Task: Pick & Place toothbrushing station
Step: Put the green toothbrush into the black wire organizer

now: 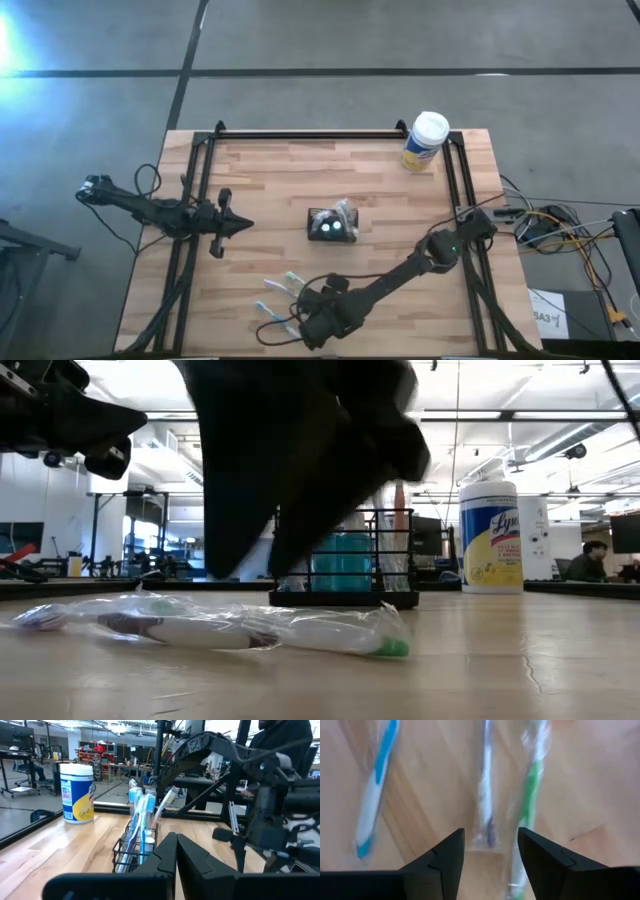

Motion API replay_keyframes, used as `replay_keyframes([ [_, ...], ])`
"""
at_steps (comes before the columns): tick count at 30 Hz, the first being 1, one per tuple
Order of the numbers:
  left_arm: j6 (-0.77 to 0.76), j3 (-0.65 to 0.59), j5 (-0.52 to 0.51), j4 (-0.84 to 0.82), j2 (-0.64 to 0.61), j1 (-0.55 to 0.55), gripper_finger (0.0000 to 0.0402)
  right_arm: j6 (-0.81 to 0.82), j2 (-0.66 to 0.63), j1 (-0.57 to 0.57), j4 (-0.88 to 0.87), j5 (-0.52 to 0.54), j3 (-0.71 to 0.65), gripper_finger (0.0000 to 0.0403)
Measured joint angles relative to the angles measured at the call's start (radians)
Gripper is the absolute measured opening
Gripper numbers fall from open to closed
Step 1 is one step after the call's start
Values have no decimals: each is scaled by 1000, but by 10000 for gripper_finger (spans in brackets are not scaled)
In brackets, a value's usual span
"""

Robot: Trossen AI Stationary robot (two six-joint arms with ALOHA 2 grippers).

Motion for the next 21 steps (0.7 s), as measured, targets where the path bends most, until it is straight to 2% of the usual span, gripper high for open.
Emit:
replay_keyframes([
  [5,0,0,17,0,0,0,8,-20,-12,7,-68,47,74,182],
  [9,-10,-1,21,0,0,0,10,-19,-18,11,-155,16,109,183],
  [21,-26,-1,27,0,0,0,8,-15,-15,-19,-136,-66,-45,183],
])
